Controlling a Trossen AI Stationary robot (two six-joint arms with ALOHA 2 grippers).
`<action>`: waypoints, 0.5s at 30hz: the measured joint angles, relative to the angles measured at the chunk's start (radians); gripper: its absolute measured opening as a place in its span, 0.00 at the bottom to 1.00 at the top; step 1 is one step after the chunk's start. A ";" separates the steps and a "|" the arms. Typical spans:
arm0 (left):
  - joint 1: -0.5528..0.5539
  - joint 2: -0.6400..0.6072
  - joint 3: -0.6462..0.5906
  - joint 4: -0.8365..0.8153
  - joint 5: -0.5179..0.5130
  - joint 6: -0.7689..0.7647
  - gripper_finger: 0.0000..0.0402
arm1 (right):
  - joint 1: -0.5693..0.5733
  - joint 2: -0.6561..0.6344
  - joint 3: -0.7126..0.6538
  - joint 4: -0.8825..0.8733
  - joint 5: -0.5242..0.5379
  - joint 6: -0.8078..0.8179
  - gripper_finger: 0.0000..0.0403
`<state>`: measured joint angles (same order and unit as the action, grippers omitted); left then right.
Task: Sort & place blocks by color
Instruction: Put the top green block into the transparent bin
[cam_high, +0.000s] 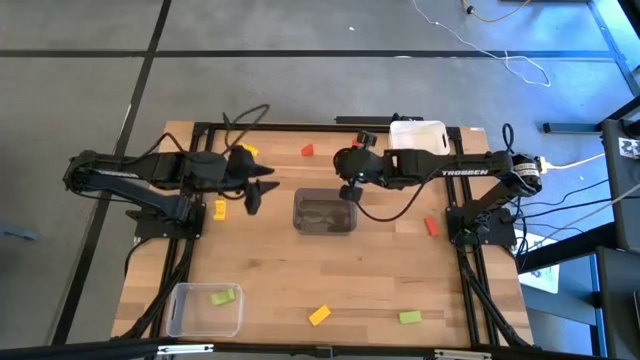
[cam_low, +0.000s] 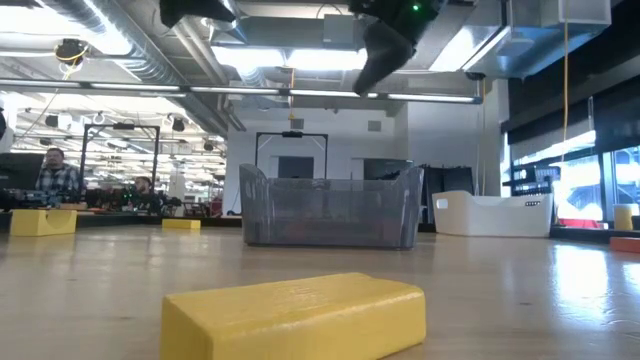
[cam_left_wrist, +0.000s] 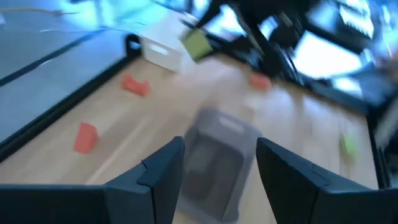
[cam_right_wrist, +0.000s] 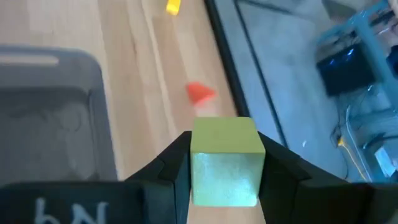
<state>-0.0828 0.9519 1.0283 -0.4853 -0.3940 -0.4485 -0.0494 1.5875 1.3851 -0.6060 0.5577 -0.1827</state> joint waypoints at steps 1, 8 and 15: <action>0.003 0.005 0.000 0.014 -0.020 -0.020 0.48 | 0.000 0.000 0.000 0.023 0.000 -0.023 0.32; 0.058 0.063 0.000 0.103 -0.051 -0.272 0.48 | 0.001 0.000 0.000 0.189 0.002 -0.168 0.32; 0.140 0.165 0.000 0.311 -0.021 -0.281 0.48 | 0.001 0.000 0.001 0.258 0.000 -0.265 0.32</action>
<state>0.0573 1.1172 1.0279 -0.1744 -0.4152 -0.7292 -0.0486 1.5875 1.3857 -0.3481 0.5573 -0.4472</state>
